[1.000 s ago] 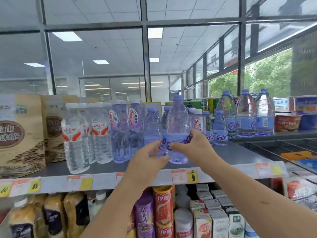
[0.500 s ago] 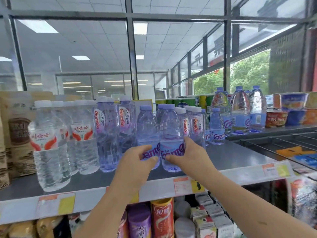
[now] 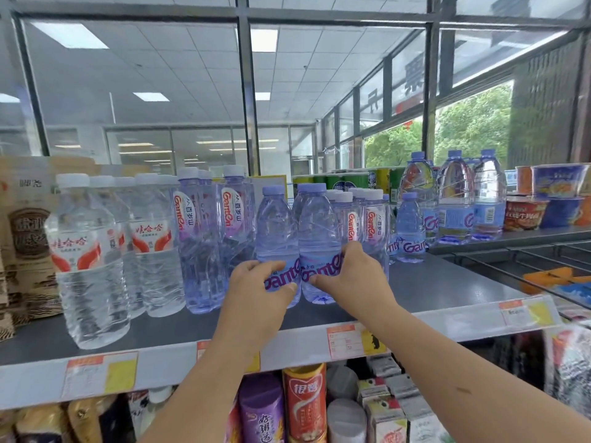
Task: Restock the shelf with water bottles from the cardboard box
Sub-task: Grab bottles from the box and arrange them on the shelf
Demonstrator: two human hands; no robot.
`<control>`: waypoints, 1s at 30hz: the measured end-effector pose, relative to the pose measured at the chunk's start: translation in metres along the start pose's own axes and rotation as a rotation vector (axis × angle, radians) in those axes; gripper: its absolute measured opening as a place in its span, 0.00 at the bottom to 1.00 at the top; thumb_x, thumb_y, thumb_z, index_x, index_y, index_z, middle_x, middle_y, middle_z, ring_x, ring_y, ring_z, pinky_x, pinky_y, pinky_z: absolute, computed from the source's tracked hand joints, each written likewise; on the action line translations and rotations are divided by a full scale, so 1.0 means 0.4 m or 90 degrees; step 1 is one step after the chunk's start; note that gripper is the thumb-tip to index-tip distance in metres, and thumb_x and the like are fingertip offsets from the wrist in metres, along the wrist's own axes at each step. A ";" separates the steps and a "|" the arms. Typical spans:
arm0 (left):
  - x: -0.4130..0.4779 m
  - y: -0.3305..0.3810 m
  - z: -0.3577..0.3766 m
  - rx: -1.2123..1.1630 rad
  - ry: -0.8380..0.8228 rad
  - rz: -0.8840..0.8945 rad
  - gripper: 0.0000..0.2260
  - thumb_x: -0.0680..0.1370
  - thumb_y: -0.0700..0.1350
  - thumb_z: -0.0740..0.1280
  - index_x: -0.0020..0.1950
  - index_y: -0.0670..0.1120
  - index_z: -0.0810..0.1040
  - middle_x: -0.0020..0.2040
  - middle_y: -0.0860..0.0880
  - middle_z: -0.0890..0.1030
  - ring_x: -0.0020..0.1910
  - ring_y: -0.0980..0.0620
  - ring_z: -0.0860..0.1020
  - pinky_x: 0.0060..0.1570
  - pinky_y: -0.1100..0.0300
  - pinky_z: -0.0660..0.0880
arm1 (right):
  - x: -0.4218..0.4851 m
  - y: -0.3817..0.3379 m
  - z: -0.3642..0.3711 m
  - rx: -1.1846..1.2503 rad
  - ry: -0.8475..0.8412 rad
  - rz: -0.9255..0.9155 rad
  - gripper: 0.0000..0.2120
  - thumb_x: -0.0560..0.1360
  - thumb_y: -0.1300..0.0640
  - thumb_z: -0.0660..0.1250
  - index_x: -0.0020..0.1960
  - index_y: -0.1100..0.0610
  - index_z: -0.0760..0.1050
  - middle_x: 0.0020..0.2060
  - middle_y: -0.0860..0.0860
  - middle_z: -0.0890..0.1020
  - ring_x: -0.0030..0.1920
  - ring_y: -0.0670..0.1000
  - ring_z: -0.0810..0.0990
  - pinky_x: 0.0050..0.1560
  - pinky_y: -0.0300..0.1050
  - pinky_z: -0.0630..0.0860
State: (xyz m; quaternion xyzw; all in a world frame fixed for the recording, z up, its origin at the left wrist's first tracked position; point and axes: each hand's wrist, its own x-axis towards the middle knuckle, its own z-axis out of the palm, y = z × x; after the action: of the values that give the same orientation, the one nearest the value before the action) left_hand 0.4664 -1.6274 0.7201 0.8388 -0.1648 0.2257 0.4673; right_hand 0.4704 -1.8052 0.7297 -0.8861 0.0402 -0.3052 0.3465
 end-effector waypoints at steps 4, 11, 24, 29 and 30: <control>-0.007 0.003 -0.002 -0.009 -0.009 -0.003 0.18 0.77 0.47 0.71 0.67 0.53 0.77 0.67 0.51 0.69 0.63 0.52 0.74 0.62 0.59 0.69 | -0.005 -0.001 -0.001 0.002 -0.007 0.008 0.26 0.67 0.44 0.77 0.53 0.52 0.65 0.45 0.49 0.81 0.41 0.50 0.78 0.36 0.42 0.74; -0.054 0.023 -0.010 -0.089 0.006 0.067 0.16 0.76 0.46 0.71 0.64 0.52 0.79 0.60 0.55 0.76 0.60 0.55 0.76 0.62 0.54 0.73 | -0.082 -0.019 -0.030 -0.007 0.039 -0.016 0.22 0.71 0.43 0.73 0.59 0.52 0.71 0.45 0.47 0.78 0.44 0.46 0.77 0.42 0.40 0.72; -0.508 -0.046 0.103 -0.222 -0.107 -0.114 0.12 0.75 0.47 0.71 0.58 0.57 0.81 0.55 0.58 0.83 0.53 0.58 0.82 0.58 0.49 0.79 | -0.602 0.160 -0.079 0.091 -0.081 -0.001 0.07 0.75 0.48 0.70 0.52 0.44 0.80 0.45 0.39 0.80 0.46 0.38 0.78 0.44 0.38 0.77; -0.824 -0.193 0.263 -0.168 -0.208 -0.290 0.10 0.79 0.48 0.69 0.57 0.62 0.79 0.52 0.68 0.78 0.48 0.75 0.75 0.44 0.68 0.73 | -0.887 0.409 0.013 0.066 -0.254 0.157 0.11 0.76 0.48 0.70 0.58 0.46 0.80 0.46 0.37 0.77 0.48 0.39 0.79 0.47 0.41 0.79; -0.887 -0.226 0.292 -0.153 -0.225 -0.326 0.11 0.79 0.48 0.69 0.60 0.60 0.79 0.52 0.68 0.78 0.48 0.77 0.74 0.43 0.70 0.72 | -0.946 0.454 0.031 0.062 -0.271 0.181 0.11 0.75 0.48 0.70 0.57 0.47 0.80 0.44 0.35 0.77 0.47 0.40 0.79 0.47 0.40 0.78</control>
State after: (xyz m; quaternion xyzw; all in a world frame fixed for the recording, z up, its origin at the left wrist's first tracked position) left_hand 0.2372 -1.6582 0.4132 0.8182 -0.0529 -0.0691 0.5684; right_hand 0.1963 -1.8282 0.4125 -0.8979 0.0761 -0.0619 0.4292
